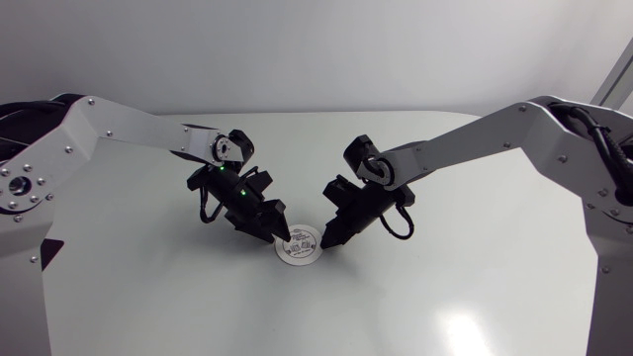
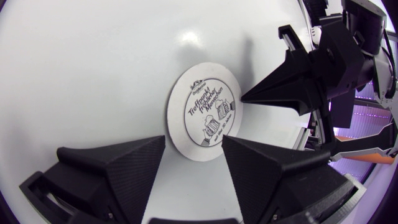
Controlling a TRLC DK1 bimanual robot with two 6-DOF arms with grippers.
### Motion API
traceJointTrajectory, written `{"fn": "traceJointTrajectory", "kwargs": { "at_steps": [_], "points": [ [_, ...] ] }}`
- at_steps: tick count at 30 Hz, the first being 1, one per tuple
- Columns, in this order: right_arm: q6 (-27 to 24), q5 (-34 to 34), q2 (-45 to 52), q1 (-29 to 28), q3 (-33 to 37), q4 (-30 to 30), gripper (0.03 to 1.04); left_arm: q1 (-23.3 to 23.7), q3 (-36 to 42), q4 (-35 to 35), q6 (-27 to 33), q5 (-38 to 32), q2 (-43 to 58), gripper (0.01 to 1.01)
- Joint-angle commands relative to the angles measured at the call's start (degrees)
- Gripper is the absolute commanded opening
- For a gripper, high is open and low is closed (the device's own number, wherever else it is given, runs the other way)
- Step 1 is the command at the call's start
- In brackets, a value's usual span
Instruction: Turn the coaster over.
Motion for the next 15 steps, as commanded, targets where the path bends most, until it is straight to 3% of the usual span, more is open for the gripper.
{"fn": "traceJointTrajectory", "kwargs": {
  "at_steps": [1,15],
  "points": [
    [-1.21,1.36,3.68,0.02,-0.2,-0.35,0.05,-0.37,2.08,0.07,0.6,-0.23,2.25,0.648],
    [-1.48,1.27,5.09,0.11,-0.11,-0.18,0.05,-0.98,1.11,-0.02,-0.36,-5.41,3.3,0.648]
  ]
}}
